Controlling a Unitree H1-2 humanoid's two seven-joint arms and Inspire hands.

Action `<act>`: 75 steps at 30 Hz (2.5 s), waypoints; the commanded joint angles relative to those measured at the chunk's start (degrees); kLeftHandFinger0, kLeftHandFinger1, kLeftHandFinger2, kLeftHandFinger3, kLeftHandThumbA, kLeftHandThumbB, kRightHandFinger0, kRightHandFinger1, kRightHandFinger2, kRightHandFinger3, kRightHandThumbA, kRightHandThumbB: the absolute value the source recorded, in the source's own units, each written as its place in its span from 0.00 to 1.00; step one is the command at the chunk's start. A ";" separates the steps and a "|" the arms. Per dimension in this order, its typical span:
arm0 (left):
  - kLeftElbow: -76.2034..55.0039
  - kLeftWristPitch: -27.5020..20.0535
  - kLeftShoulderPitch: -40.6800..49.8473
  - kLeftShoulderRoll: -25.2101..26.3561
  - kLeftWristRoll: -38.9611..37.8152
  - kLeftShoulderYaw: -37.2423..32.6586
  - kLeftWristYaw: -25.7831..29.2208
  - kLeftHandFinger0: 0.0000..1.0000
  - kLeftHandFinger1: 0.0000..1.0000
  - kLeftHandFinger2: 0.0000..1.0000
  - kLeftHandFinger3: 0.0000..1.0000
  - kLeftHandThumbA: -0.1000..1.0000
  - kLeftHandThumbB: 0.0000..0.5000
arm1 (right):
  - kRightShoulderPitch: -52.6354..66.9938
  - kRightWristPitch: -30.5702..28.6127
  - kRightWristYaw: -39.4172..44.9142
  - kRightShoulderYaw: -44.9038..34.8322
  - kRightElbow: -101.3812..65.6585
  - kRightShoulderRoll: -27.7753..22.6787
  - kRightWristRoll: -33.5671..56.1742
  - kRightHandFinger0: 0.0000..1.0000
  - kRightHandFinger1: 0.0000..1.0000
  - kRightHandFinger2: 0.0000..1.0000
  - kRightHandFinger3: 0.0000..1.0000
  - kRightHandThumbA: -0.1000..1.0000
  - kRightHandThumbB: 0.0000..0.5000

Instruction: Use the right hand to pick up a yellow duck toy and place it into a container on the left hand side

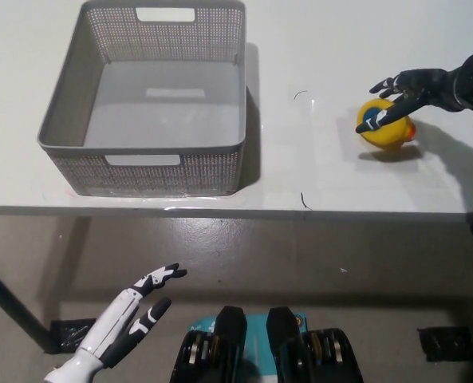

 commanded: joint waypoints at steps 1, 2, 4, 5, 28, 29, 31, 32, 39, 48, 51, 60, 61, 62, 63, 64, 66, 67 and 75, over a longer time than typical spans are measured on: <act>-2.06 -3.13 0.13 0.58 0.21 0.28 1.12 1.00 1.00 1.00 1.00 1.00 0.50 | -0.24 1.44 -0.88 0.41 0.75 0.30 -0.56 1.00 1.00 1.00 1.00 1.00 0.82; -2.09 -3.15 0.11 0.57 0.34 0.32 1.19 1.00 1.00 1.00 1.00 1.00 0.50 | -0.09 1.04 -1.05 0.71 0.71 0.42 -0.84 1.00 1.00 1.00 1.00 1.00 0.79; -2.06 -3.15 -0.06 0.59 0.16 0.48 1.17 1.00 1.00 1.00 1.00 1.00 0.51 | 0.10 1.22 -1.52 1.39 0.75 0.84 -1.40 1.00 1.00 1.00 1.00 1.00 0.72; -2.12 -3.06 -0.07 0.59 0.18 0.57 1.21 1.00 1.00 1.00 1.00 1.00 0.52 | 0.41 1.78 -2.41 1.84 0.84 1.13 -1.87 1.00 1.00 1.00 1.00 1.00 0.75; -1.94 -3.48 -1.29 0.57 -0.53 1.43 1.09 1.00 1.00 1.00 1.00 1.00 0.50 | 8.54 4.80 -7.18 2.72 1.50 2.93 -1.72 1.00 1.00 1.00 1.00 0.93 0.73; -1.91 -3.38 -1.56 0.65 -0.65 1.49 0.98 1.00 1.00 1.00 1.00 1.00 0.50 | 8.40 4.82 -7.07 2.59 1.48 2.85 -1.58 1.00 1.00 1.00 1.00 0.94 0.75; -1.92 -3.20 -1.69 0.71 -0.77 1.47 0.82 1.00 1.00 1.00 1.00 1.00 0.51 | 8.34 4.22 -7.35 2.60 1.39 2.68 -1.61 1.00 1.00 1.00 1.00 0.93 0.69; -1.91 -3.18 -1.66 0.67 -0.76 1.42 0.80 1.00 1.00 1.00 1.00 1.00 0.51 | 8.41 4.13 -7.42 2.65 1.38 2.65 -1.69 1.00 1.00 1.00 1.00 0.93 0.68; -2.07 -2.66 -1.83 0.71 -0.55 1.46 0.76 1.00 1.00 1.00 1.00 1.00 0.51 | 9.42 2.15 -29.11 -0.95 0.45 3.69 -0.75 0.19 0.66 1.00 1.00 0.00 0.21; -1.74 -2.96 -2.33 0.95 -0.64 1.49 0.65 1.00 1.00 1.00 1.00 1.00 0.48 | 8.68 -1.84 -39.26 -3.79 0.02 3.89 0.08 0.26 0.64 0.87 0.56 0.00 0.27; -2.00 -2.59 -2.25 1.07 -0.39 1.47 0.58 1.00 1.00 1.00 1.00 1.00 0.46 | 8.37 -2.67 -40.72 -4.69 -0.02 3.71 0.33 0.17 0.65 1.00 0.93 0.00 0.23; -1.93 -2.47 -2.60 1.31 -0.62 1.60 0.36 1.00 1.00 1.00 1.00 1.00 0.42 | 5.96 -4.90 -43.77 -9.43 -0.37 2.71 3.13 0.05 0.60 0.99 0.91 0.00 0.34; -1.85 -2.45 -2.63 1.43 -0.55 1.60 0.30 1.00 1.00 1.00 1.00 1.00 0.43 | 5.67 -5.43 -43.82 -9.55 -0.44 2.62 2.91 0.05 0.61 0.99 0.92 0.00 0.33; -1.91 -2.29 -2.63 1.45 -0.68 1.62 0.21 1.00 1.00 1.00 1.00 1.00 0.42 | 5.15 -5.76 -43.96 -9.83 -0.54 2.45 3.04 0.02 0.58 0.93 0.89 0.00 0.30; -2.00 -2.15 -2.61 1.43 -0.70 1.65 0.20 1.00 1.00 1.00 1.00 1.00 0.42 | 4.55 -6.10 -44.30 -10.13 -0.64 2.27 3.20 0.01 0.56 0.90 0.89 0.00 0.31; -1.99 -2.09 -2.56 1.39 -0.58 1.67 0.28 1.00 1.00 1.00 1.00 1.00 0.42 | 3.80 -7.03 -44.53 -10.80 -0.84 2.06 3.69 0.00 0.55 0.87 0.88 0.00 0.32; -1.50 -2.54 -2.64 1.28 -0.95 1.78 0.41 1.00 1.00 1.00 1.00 1.00 0.40 | 2.18 -8.21 -44.56 -12.14 -1.23 1.93 4.65 0.00 0.53 0.84 0.83 0.00 0.33; -1.52 -2.47 -2.66 1.33 -0.86 1.74 0.35 1.00 1.00 1.00 1.00 1.00 0.39 | 1.47 -8.18 -44.55 -12.54 -1.30 1.92 4.82 0.00 0.53 0.84 0.83 0.00 0.33; -2.03 -1.83 -2.06 1.41 -0.54 1.76 0.32 1.00 1.00 1.00 1.00 1.00 0.39 | -4.88 -9.05 -45.39 -15.21 -3.33 2.65 6.36 0.00 0.47 0.78 0.81 0.00 0.32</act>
